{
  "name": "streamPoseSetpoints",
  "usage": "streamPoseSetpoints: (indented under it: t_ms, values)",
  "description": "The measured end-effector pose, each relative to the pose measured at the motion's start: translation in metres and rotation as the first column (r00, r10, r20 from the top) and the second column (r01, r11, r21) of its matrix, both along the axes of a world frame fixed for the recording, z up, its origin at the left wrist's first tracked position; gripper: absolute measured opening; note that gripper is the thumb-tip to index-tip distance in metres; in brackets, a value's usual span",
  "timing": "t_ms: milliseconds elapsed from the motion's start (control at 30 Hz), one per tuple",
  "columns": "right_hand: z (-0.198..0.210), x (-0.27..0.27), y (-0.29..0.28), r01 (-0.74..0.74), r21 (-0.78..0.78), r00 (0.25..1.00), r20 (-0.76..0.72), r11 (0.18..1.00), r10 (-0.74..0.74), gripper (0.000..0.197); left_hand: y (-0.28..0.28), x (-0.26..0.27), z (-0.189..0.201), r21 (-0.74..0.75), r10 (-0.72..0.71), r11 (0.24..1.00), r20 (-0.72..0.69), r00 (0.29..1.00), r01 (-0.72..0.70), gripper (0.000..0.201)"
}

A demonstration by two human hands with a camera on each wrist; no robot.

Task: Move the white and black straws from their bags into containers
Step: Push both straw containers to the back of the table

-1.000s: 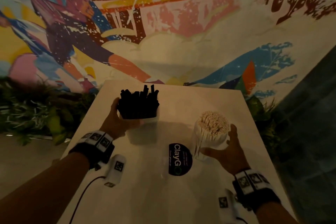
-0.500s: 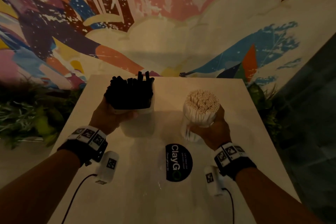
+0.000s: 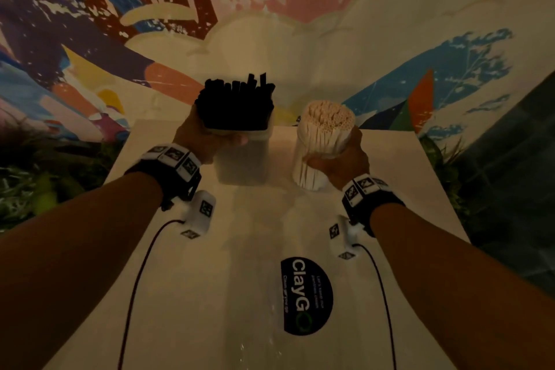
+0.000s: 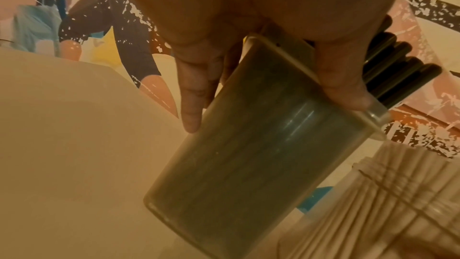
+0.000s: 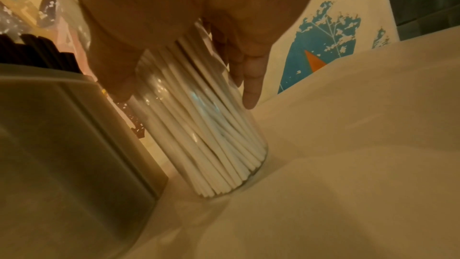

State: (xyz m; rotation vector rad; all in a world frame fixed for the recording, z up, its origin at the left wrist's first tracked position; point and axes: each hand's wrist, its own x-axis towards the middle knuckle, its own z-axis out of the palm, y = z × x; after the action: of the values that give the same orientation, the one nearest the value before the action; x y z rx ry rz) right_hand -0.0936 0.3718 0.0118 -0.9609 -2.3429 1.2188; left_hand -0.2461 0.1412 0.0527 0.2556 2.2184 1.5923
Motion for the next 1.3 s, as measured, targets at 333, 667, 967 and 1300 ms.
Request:
streamPoseSetpoints:
  t_ms: [333, 667, 967, 1300]
  values:
    - [-0.005, -0.062, 0.031, 0.013, 0.025, 0.999, -0.042, 1.0, -0.012, 0.11, 0.036, -0.042, 0.001, -0.056, 0.004, 0.998, -0.042, 0.999, -0.006, 0.105]
    - [-0.011, -0.102, 0.055, -0.037, 0.039, 0.996, -0.083, 0.999, 0.04, 0.113, 0.062, -0.07, 0.004, -0.067, 0.018, 0.998, -0.036, 0.999, -0.021, 0.098]
    - [-0.016, -0.114, 0.059, -0.012, 0.053, 0.994, -0.109, 0.999, 0.017, 0.115, 0.065, -0.075, 0.005, -0.076, 0.008, 0.997, -0.04, 0.999, -0.011, 0.094]
    - [-0.013, -0.097, 0.077, -0.02, 0.017, 0.993, -0.114, 1.0, 0.022, 0.116, 0.066, -0.075, 0.01, -0.141, 0.005, 0.99, -0.077, 0.997, -0.016, 0.095]
